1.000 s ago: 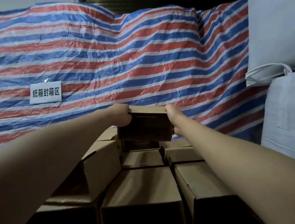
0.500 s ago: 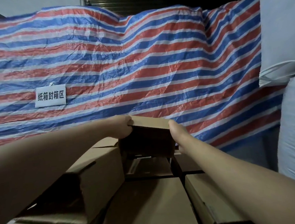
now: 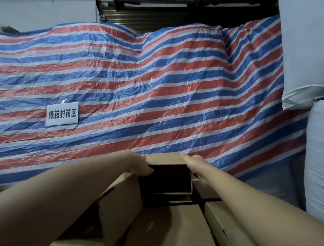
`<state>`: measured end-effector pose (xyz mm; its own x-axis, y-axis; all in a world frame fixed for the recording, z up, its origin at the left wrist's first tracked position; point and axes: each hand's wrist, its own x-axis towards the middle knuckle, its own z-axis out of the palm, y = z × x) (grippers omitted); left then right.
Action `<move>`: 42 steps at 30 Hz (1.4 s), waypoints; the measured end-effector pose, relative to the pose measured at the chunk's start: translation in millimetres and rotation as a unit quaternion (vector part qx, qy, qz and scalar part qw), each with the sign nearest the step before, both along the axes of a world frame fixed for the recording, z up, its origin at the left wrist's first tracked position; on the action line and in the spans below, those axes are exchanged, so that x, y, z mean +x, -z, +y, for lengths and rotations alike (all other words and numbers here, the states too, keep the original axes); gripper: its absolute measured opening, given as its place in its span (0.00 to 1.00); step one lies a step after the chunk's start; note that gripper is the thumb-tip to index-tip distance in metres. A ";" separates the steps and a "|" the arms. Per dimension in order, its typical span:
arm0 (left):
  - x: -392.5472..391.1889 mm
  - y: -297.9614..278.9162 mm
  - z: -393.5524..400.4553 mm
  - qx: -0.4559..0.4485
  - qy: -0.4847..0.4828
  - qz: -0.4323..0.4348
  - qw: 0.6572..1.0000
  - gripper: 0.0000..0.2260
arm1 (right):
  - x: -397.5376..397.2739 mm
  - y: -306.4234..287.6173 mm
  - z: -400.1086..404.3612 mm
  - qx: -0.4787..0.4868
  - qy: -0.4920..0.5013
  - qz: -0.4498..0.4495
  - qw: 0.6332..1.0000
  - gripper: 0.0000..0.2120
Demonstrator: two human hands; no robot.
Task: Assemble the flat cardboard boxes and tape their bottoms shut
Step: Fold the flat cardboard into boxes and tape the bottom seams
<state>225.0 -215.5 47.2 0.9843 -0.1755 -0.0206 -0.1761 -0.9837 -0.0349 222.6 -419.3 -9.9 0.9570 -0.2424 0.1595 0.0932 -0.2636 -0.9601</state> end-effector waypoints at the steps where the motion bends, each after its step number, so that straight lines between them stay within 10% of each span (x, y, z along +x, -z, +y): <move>1: -2.3 -0.1 -0.8 -0.004 0.003 0.006 1.000 0.34 | -4.3 -0.7 0.4 -0.020 -0.016 0.004 1.000 0.35; 5: -13.7 3.9 5.4 0.022 -0.011 0.004 1.000 0.32 | -14.6 5.8 1.8 -0.172 0.025 0.012 0.985 0.42; 19: -129.5 -15.7 73.3 -0.074 0.040 -0.226 0.970 0.15 | -135.3 -35.9 33.3 -0.228 0.071 -0.073 0.968 0.15; 27: -232.5 70.7 133.6 -0.318 0.089 -0.459 0.825 0.06 | -214.4 0.0 75.9 -0.200 0.069 -0.159 0.964 0.19; 37: -244.4 117.4 208.9 -0.310 0.005 -0.469 0.827 0.09 | -267.7 13.4 113.4 -0.200 0.001 -0.173 0.964 0.10; 42: -220.3 167.4 245.3 -0.219 -0.087 -0.383 0.893 0.10 | -270.3 22.3 119.0 -0.221 -0.017 -0.170 0.960 0.11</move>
<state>4.7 29.8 -120.2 0.6940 0.1552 0.7030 -0.1084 -0.9428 0.3151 -47.7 -300.3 -32.3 0.8372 -0.0484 0.5448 0.3976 -0.6301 -0.6670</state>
